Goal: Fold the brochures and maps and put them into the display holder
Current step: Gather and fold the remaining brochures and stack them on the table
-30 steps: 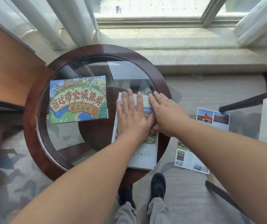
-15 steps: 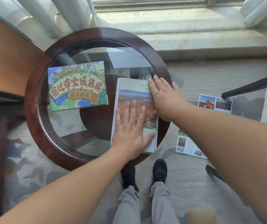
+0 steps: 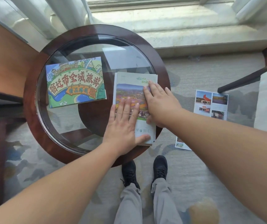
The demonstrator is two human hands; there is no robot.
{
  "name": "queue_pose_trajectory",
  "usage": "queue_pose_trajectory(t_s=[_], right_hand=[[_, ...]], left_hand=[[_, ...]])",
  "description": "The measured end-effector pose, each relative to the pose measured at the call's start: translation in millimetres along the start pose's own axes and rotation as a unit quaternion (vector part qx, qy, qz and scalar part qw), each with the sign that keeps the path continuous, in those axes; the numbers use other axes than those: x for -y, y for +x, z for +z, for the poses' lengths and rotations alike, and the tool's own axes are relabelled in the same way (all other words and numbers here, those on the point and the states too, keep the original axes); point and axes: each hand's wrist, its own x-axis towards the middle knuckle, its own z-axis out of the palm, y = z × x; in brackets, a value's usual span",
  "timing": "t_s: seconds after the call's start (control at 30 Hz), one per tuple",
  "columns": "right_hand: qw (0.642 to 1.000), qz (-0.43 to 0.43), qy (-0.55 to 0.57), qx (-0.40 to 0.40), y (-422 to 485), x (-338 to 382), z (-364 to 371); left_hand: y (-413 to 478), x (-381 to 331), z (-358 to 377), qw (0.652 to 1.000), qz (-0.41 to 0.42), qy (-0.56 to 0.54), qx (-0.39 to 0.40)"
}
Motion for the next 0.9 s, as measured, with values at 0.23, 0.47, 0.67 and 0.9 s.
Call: queue_pose_trajectory(t_s=[0.23, 0.47, 0.67, 0.9], right_hand=[[1.000, 0.005, 0.011, 0.002, -3, -1, 3], [0.979, 0.048, 0.177, -0.086, -63, -18, 25], [0.937, 0.186, 0.293, -0.032, -150, -92, 94], [0.914, 0.229, 0.335, -0.014, -221, -181, 171]], left_hand=[[4, -3, -4, 1.000, -0.003, 0.019, 0.023], [15, -14, -53, 0.998, -0.038, 0.017, 0.056], [23, -97, -80, 0.995, 0.039, -0.070, -0.052], [22, -245, -32, 0.991, 0.083, -0.087, 0.059]])
